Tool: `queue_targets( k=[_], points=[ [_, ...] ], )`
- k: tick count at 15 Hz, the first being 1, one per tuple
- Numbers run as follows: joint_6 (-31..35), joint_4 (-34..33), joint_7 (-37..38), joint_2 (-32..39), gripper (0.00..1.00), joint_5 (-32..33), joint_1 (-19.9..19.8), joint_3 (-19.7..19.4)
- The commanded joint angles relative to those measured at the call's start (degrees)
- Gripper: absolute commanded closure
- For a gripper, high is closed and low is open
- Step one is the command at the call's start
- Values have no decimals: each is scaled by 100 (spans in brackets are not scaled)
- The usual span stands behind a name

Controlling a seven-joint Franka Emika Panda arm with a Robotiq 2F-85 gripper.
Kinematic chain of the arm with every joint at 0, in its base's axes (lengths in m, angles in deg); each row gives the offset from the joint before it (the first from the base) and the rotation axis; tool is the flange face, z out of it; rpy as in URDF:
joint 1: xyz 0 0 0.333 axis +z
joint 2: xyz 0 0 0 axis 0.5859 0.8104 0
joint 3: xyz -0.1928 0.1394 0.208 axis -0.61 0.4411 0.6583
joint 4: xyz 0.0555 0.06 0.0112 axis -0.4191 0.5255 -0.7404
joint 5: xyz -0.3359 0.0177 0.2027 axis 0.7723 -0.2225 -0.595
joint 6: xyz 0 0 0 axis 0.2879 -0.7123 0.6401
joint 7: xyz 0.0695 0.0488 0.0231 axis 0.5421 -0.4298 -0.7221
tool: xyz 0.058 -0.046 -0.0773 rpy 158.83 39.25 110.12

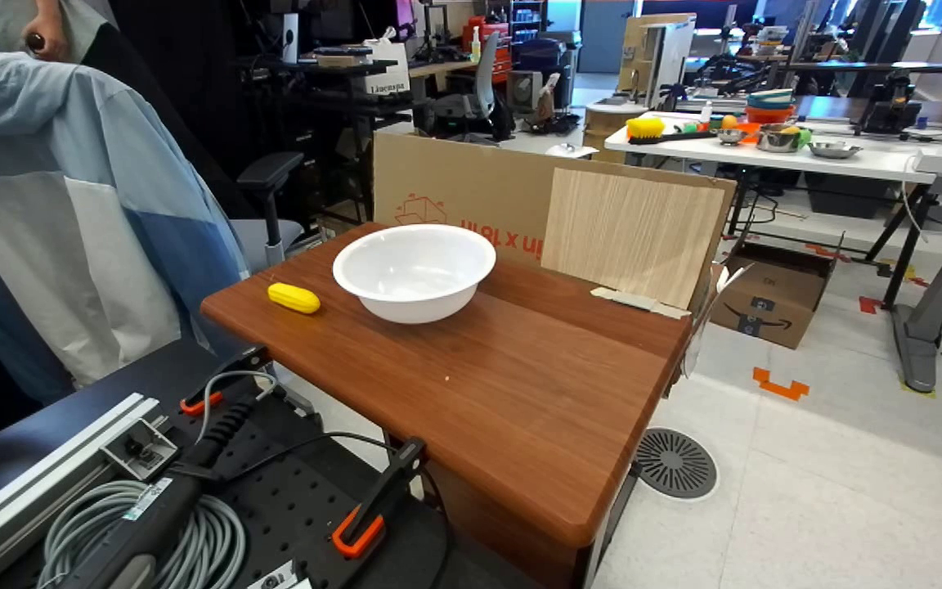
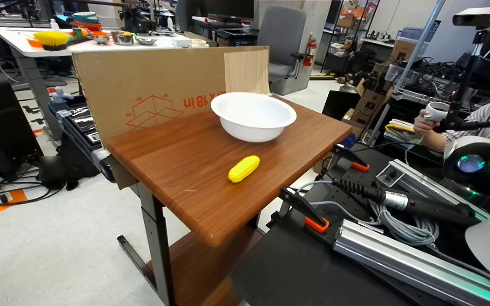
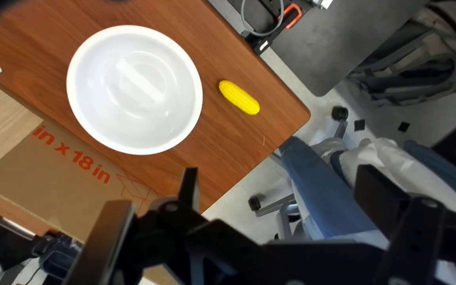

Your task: Put the plastic corn in the white basin

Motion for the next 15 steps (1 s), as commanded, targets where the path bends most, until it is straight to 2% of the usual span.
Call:
queue_targets(
  k=[1,4,12,14,15],
  points=[
    [-546,-404,-765,453,0,172,125,1],
    [-505,-371,-1388,601,0,171,200,157],
    [-1334,-1156,-3358,1562,0,189,148,241],
    [-1693,-1349,-3621,1730,0,314,140,373],
    [-1275,-958,-3301,1454,0,131,40,370]
  ],
)
